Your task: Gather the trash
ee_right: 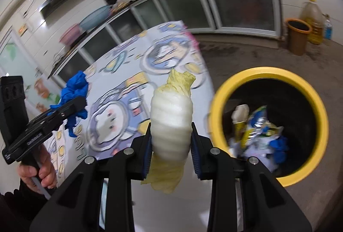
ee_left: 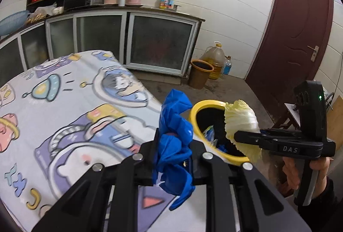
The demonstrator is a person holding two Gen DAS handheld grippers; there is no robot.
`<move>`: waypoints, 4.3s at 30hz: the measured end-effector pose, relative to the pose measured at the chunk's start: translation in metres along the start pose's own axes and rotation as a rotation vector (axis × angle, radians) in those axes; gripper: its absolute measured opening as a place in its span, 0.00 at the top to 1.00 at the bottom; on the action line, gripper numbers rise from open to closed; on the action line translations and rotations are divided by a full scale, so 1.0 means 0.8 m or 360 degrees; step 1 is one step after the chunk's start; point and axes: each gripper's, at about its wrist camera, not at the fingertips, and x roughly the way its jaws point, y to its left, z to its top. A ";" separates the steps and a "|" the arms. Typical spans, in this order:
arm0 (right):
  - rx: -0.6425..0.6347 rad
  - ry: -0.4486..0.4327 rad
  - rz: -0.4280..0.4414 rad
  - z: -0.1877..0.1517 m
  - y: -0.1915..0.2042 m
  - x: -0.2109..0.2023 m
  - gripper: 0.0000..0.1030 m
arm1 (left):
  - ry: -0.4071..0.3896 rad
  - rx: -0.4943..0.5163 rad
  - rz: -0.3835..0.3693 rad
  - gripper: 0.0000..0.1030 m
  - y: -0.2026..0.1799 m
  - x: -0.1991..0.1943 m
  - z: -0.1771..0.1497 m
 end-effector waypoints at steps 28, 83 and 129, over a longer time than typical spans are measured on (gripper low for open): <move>0.0306 -0.0104 -0.0401 0.001 -0.167 -0.009 0.70 | 0.0002 0.0328 -0.0093 0.83 -0.161 0.153 0.042; 0.0197 -0.0550 -0.1173 -0.006 -0.081 -0.092 0.08 | -0.0341 -0.0032 0.0294 0.08 -0.050 -0.011 0.020; -0.0447 -0.0951 -0.0828 -0.147 0.262 -0.026 0.08 | -0.0462 -0.0651 0.1115 0.08 0.114 -0.241 -0.194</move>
